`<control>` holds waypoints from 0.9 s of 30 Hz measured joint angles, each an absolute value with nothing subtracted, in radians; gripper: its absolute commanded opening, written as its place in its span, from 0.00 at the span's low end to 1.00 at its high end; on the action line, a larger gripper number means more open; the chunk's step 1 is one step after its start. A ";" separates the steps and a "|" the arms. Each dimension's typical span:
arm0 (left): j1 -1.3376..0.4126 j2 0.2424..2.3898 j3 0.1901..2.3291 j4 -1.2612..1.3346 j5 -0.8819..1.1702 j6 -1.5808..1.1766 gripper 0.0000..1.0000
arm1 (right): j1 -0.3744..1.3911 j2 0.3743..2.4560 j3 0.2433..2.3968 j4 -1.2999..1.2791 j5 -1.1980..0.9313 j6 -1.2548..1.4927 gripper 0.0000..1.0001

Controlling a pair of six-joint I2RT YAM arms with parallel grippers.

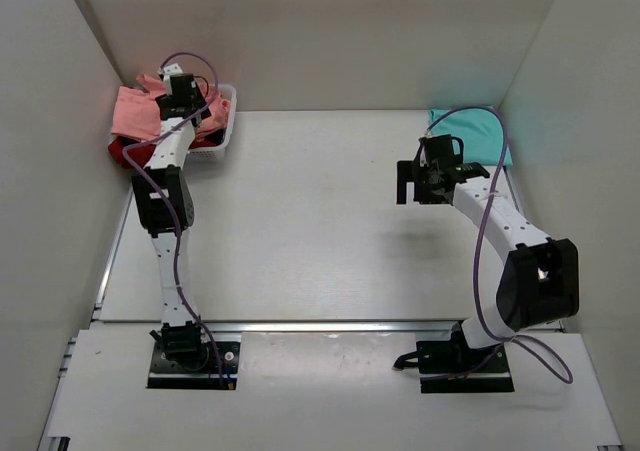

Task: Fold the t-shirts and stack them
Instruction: Grab crumpled tshirt from bin with the left arm

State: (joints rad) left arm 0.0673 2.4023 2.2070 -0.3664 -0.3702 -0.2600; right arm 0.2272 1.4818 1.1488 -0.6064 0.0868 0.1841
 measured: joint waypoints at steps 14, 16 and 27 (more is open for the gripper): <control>0.056 2.576 2.411 -0.488 -0.423 -0.286 0.00 | 0.106 1.534 1.227 -0.612 0.062 0.165 0.99; 0.047 2.571 2.428 -0.485 -0.466 -0.266 0.00 | 0.063 1.519 1.216 -0.612 0.058 0.165 0.99; 0.017 2.245 2.178 -0.342 -0.476 -0.274 0.67 | -0.002 1.380 1.135 -0.592 0.030 0.170 0.99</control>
